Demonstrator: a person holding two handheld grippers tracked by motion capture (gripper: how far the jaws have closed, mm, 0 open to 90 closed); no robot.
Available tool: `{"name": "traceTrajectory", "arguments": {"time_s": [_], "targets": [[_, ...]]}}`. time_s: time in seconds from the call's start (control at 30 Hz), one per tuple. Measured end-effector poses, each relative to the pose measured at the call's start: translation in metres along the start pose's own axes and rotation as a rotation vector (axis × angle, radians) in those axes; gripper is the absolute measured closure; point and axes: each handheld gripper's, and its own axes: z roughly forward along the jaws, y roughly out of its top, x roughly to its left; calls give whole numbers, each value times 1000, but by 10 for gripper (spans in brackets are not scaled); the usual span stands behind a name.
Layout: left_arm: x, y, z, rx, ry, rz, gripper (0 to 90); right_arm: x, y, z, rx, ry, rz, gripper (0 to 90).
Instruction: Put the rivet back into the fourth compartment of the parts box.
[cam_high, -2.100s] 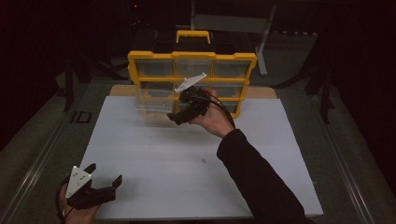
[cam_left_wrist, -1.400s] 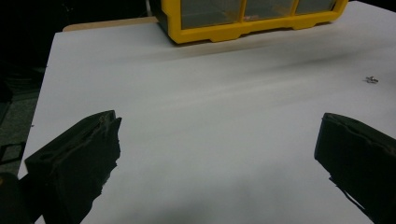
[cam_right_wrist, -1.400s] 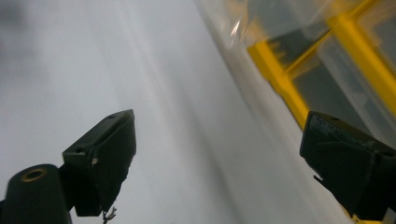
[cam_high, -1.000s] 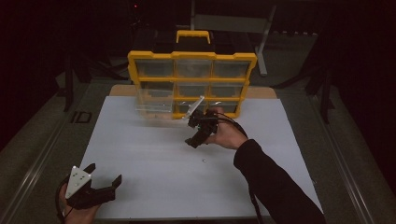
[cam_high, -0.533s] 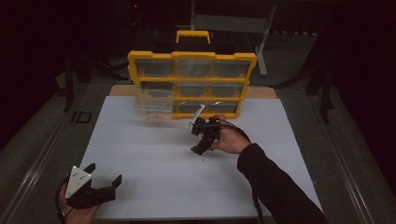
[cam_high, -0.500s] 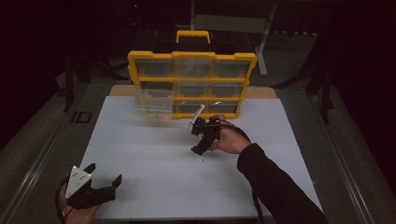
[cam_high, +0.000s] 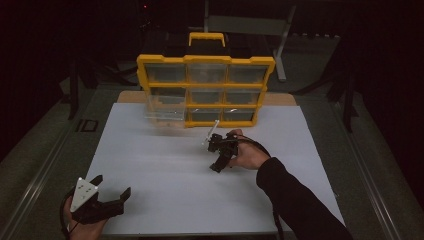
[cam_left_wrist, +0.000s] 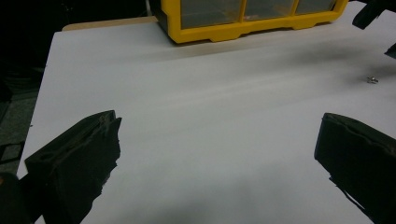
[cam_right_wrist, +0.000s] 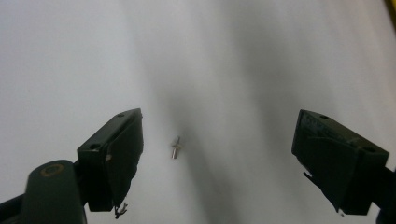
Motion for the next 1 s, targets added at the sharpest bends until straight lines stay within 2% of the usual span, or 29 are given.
{"name": "traceTrajectory", "arguments": {"time_s": [0.03, 0.3, 0.67, 0.83, 0.9, 1.0], "targets": [[0, 0, 0, 0, -1, 0, 8, 1, -1, 1, 11, 4, 13, 166], [0, 0, 0, -1, -1, 1, 8, 1, -4, 15, 65, 17, -5, 167], [0, 0, 0, -2, -2, 2, 8, 5, -6, 30, 129, 38, 9, 242], [0, 0, 0, 0, -3, 4, 8, 4, -7, 37, 163, 57, 12, 388], [0, 0, 0, 1, -4, 5, 8, 5, -6, 36, 162, 84, 17, 484], [0, 0, 0, 1, -5, 6, 8, 10, -5, 35, 168, 92, -2, 600]]}}
